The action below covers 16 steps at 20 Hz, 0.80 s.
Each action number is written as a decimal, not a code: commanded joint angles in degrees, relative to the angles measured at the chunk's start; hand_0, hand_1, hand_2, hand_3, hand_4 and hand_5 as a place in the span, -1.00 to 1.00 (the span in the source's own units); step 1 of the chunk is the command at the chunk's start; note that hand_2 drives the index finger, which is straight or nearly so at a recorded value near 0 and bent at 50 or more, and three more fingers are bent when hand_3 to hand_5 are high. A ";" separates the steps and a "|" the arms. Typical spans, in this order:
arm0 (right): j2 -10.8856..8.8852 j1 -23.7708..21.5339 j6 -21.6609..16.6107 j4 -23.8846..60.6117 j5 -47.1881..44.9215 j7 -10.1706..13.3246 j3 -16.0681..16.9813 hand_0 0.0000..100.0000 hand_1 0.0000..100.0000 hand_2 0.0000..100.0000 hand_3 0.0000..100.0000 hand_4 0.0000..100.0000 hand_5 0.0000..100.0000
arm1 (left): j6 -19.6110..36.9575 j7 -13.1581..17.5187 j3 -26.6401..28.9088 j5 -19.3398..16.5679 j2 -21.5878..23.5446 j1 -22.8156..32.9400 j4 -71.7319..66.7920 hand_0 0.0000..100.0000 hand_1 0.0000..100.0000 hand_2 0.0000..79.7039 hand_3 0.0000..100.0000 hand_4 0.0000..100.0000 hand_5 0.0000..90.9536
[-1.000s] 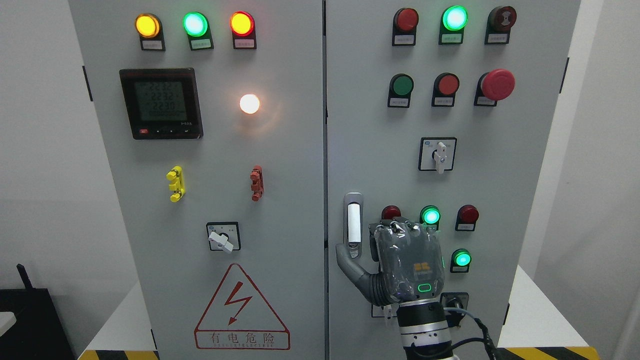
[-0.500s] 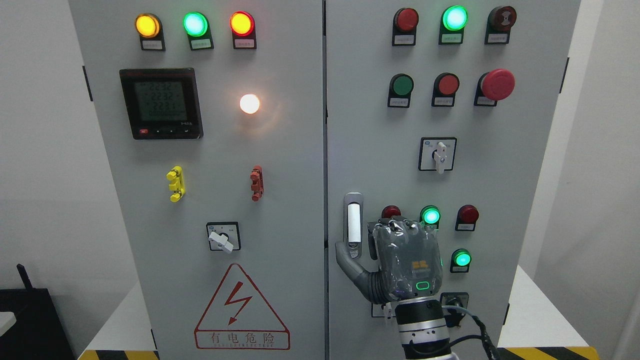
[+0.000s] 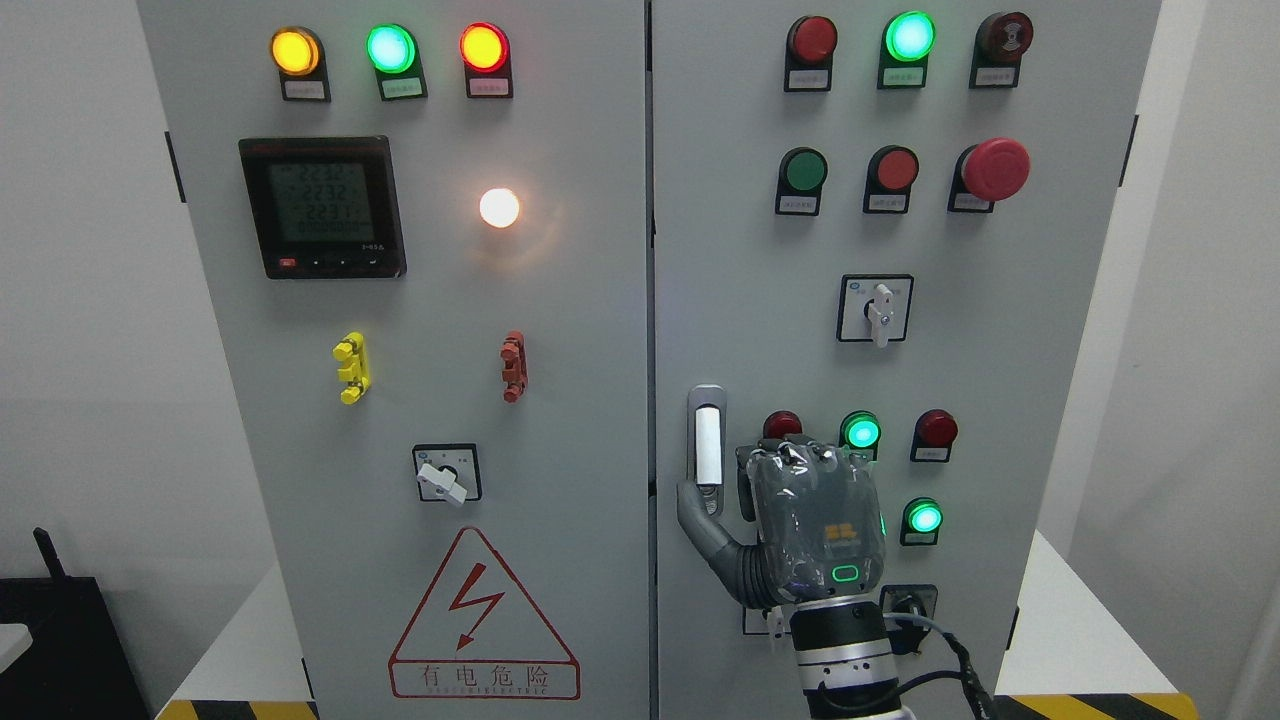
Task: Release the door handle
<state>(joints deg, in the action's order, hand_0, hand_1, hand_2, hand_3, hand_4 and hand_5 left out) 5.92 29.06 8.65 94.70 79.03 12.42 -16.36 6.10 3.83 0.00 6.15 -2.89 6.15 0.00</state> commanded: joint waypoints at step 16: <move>0.40 -0.14 0.05 -0.31 -0.99 0.32 0.89 -0.18 -0.35 0.84 1.00 0.84 0.97 | -0.04 0.04 -0.79 0.00 -0.01 0.00 -1.14 -0.76 -0.22 -1.00 -1.00 -1.00 -1.00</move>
<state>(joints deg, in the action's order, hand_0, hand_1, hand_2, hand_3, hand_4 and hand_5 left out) 6.16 28.92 8.67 94.44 78.28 12.75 -15.94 6.10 3.83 0.00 6.15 -2.89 6.15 0.00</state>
